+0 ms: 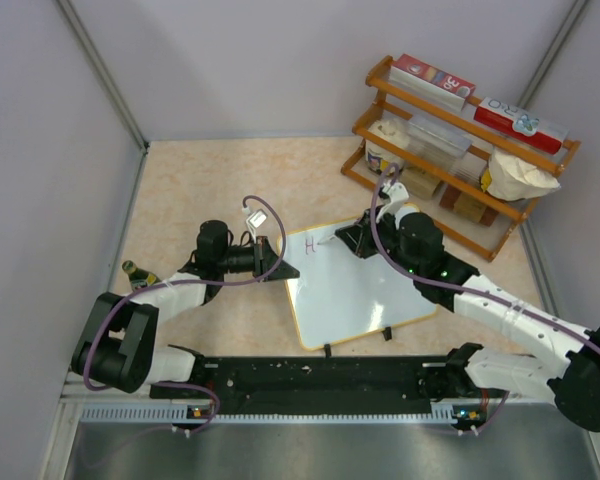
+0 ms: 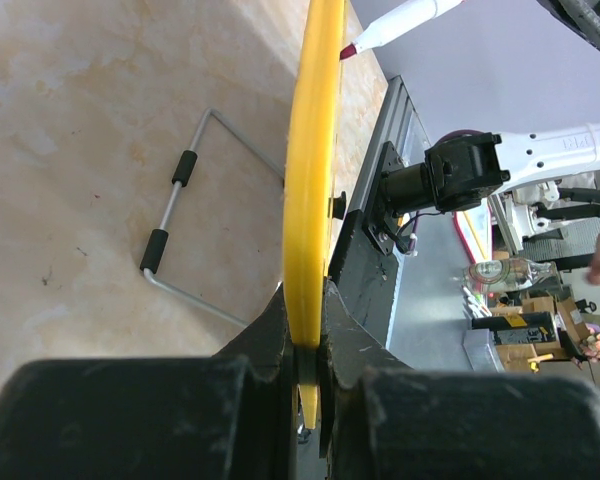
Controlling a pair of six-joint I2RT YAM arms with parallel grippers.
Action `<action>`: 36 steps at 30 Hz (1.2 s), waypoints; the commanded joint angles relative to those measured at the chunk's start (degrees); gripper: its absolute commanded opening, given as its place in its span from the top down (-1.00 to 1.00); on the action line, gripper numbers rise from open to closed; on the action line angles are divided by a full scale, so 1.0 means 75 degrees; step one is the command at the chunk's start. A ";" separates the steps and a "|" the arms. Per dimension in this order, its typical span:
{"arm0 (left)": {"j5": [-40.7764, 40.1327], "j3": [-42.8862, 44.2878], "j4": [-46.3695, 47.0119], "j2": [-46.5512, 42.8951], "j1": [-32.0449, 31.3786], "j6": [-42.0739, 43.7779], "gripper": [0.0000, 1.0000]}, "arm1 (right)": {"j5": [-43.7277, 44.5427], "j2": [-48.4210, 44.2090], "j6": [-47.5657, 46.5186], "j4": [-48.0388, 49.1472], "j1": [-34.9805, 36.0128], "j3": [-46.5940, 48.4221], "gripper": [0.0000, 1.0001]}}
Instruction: Write a sentence on the whiteboard
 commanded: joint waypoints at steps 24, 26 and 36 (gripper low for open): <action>-0.0232 -0.0178 -0.0117 0.0123 -0.0084 0.0439 1.00 | -0.0375 0.0042 -0.0092 0.0048 -0.0069 -0.0226 1.00; -0.0255 -0.0167 -0.0094 0.0123 -0.0073 0.0427 1.00 | -0.0293 -0.0005 -0.0103 0.0001 -0.0069 -0.0273 1.00; -0.0255 -0.0213 -0.0070 0.0076 -0.0084 0.0380 1.00 | 0.0117 -0.0088 -0.0068 0.0036 -0.0069 -0.0367 1.00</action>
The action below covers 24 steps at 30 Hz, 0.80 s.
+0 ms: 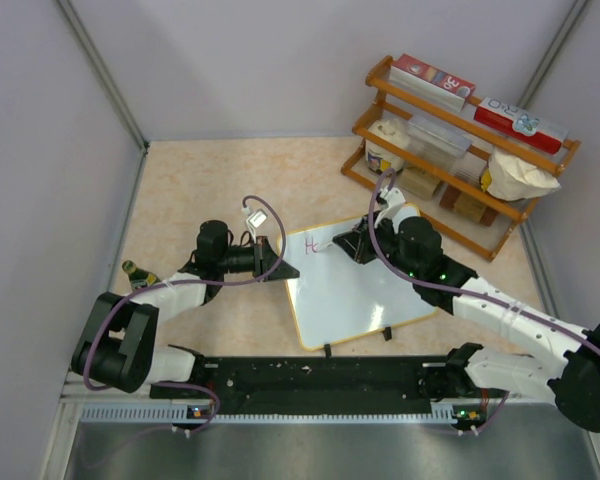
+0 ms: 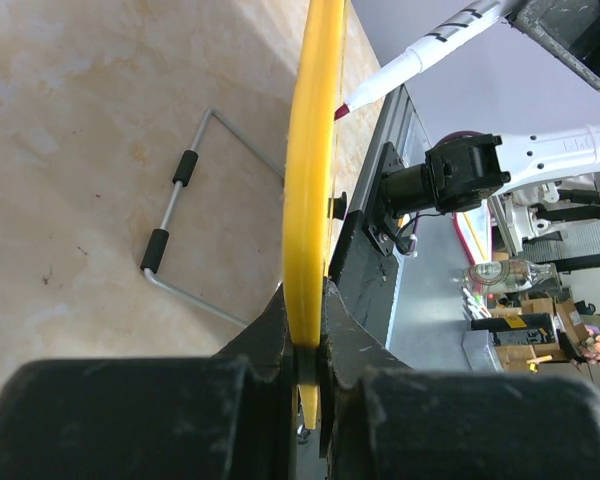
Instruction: Write a sentence on the whiteboard
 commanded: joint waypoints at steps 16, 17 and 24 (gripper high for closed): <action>-0.0212 -0.0246 -0.0120 -0.0030 -0.0084 0.0433 1.00 | 0.1015 -0.0026 0.0023 0.0072 -0.0074 0.0150 1.00; -0.0223 -0.0246 -0.0120 -0.0041 -0.0084 0.0433 1.00 | 0.0980 -0.0026 0.0034 0.0084 -0.0075 0.0150 1.00; -0.0212 -0.0234 -0.0132 -0.0053 -0.0084 0.0444 1.00 | 0.0910 0.0044 0.0070 0.0026 -0.0086 0.0208 1.00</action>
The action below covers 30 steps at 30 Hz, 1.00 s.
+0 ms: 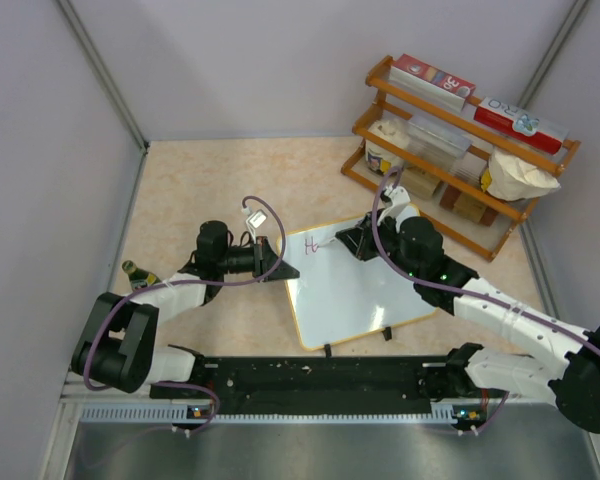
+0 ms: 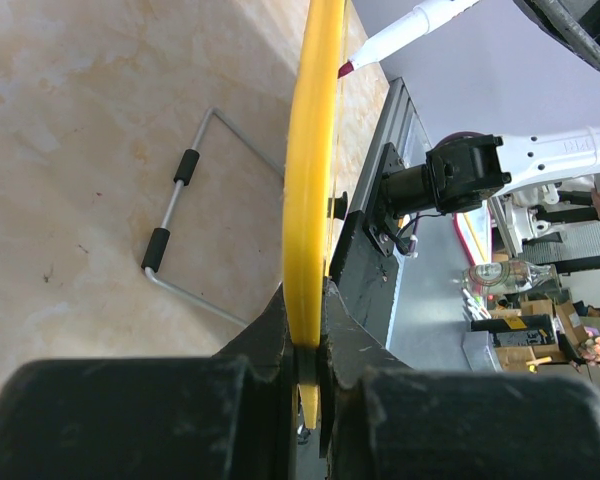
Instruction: Write a sentence on the whiteboard
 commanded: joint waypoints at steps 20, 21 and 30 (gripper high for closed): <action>-0.0182 -0.0185 -0.0170 -0.0059 -0.0087 0.0480 1.00 | 0.0461 0.0211 -0.0009 -0.0036 -0.0121 0.0252 1.00; -0.0182 -0.0184 -0.0170 -0.0059 -0.0087 0.0480 1.00 | 0.0438 0.0222 -0.0020 -0.0071 -0.0121 0.0241 1.00; -0.0194 -0.0196 -0.0158 -0.0059 -0.0087 0.0491 1.00 | 0.0157 0.0070 -0.0067 -0.0176 -0.0121 -0.0005 1.00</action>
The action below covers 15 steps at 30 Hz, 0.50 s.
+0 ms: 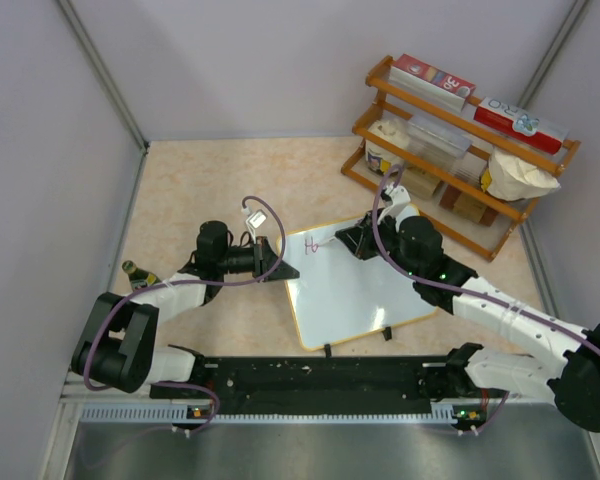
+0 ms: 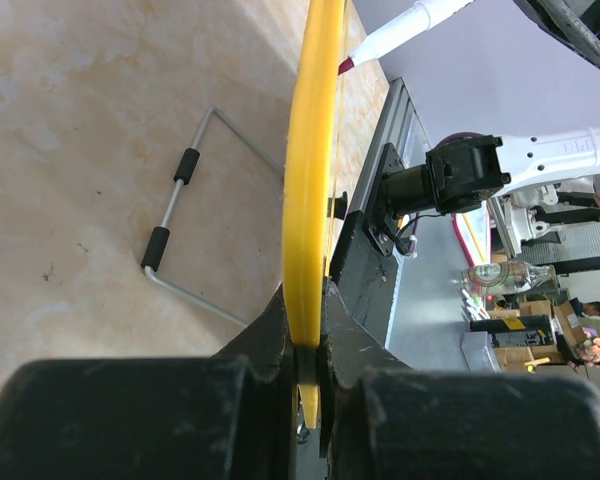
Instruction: Write a sentence on the whiteboard
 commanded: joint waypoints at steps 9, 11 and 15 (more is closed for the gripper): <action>-0.0206 -0.0205 -0.0164 -0.0082 -0.0093 0.0491 1.00 | 0.0080 -0.0178 -0.0353 -0.0267 -0.0092 -0.0205 1.00; -0.0217 -0.0217 -0.0164 -0.0082 -0.0093 0.0491 1.00 | -0.0130 -0.0202 -0.0377 -0.0290 -0.0081 -0.0240 1.00; -0.0218 -0.0228 -0.0164 -0.0106 -0.0093 0.0491 1.00 | -0.0177 -0.0272 -0.0412 -0.0302 -0.0092 -0.0310 1.00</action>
